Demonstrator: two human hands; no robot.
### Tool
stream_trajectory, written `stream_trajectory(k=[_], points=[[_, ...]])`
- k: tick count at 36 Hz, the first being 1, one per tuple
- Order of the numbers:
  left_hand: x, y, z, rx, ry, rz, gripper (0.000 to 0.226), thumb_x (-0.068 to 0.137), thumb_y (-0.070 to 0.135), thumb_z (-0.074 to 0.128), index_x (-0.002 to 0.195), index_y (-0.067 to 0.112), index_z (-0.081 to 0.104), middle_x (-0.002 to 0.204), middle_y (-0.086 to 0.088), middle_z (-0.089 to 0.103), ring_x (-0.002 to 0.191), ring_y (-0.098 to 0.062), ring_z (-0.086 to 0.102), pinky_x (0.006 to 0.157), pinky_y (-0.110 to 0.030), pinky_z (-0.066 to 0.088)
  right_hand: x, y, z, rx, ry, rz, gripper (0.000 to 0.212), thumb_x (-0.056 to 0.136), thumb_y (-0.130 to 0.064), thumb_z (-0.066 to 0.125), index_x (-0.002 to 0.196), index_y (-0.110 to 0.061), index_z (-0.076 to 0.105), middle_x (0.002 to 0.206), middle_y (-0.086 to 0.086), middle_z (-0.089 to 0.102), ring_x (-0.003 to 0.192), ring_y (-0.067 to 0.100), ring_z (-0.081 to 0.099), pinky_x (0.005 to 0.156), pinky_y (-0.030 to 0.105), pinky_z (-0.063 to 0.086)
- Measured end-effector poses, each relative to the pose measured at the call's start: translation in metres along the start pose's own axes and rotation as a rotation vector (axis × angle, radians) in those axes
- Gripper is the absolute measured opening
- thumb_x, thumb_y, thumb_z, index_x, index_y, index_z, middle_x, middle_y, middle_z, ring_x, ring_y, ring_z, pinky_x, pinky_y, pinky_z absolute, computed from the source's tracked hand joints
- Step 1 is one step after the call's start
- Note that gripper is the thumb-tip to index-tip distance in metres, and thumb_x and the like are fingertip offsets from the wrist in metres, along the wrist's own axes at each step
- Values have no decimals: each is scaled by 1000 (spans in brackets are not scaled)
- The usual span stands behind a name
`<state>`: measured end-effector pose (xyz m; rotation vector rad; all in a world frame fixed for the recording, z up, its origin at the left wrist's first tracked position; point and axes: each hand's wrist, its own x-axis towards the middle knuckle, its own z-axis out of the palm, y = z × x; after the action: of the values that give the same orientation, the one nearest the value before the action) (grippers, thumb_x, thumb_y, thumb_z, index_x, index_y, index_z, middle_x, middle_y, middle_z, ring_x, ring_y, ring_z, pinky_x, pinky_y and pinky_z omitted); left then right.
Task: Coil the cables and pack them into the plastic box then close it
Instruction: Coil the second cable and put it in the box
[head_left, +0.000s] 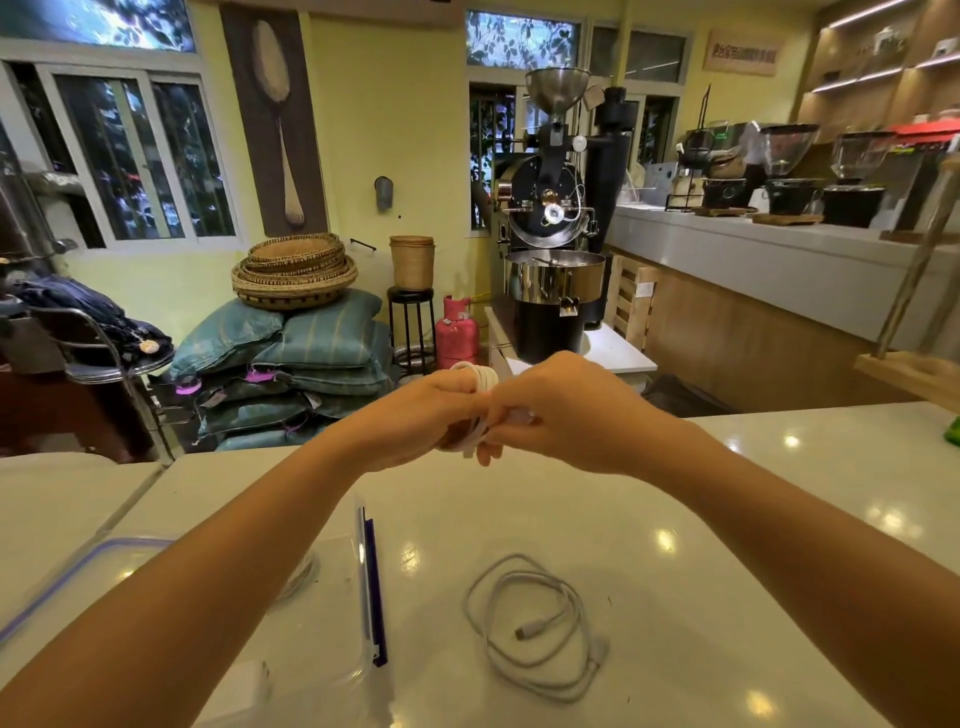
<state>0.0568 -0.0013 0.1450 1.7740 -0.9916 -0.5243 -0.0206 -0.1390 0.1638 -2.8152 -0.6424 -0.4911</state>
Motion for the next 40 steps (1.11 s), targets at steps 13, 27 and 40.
stream_trajectory(k=[13,27,40], points=[[-8,0,-14,-278,-422,-15,18,73,-1,59,89,7,53,62,4,63,59,-7,60,82,-28,54,-8,10,-5,302,-23,-28,6,82,-20,64,83,-15,66,97,-22,39,98,-3,38,85,13,33],[-8,-17,-12,-588,-654,-7,19,82,12,62,97,2,54,68,2,62,62,-7,59,78,-25,54,-11,11,-2,862,-183,82,18,78,-20,59,74,-33,70,77,-2,65,70,4,58,63,16,49],[-8,-26,-16,-408,-226,-145,26,80,6,49,104,-1,57,57,2,60,52,-5,57,74,-27,56,-5,27,12,1047,-267,330,22,85,-8,56,92,-22,72,72,-2,66,66,6,61,56,11,49]])
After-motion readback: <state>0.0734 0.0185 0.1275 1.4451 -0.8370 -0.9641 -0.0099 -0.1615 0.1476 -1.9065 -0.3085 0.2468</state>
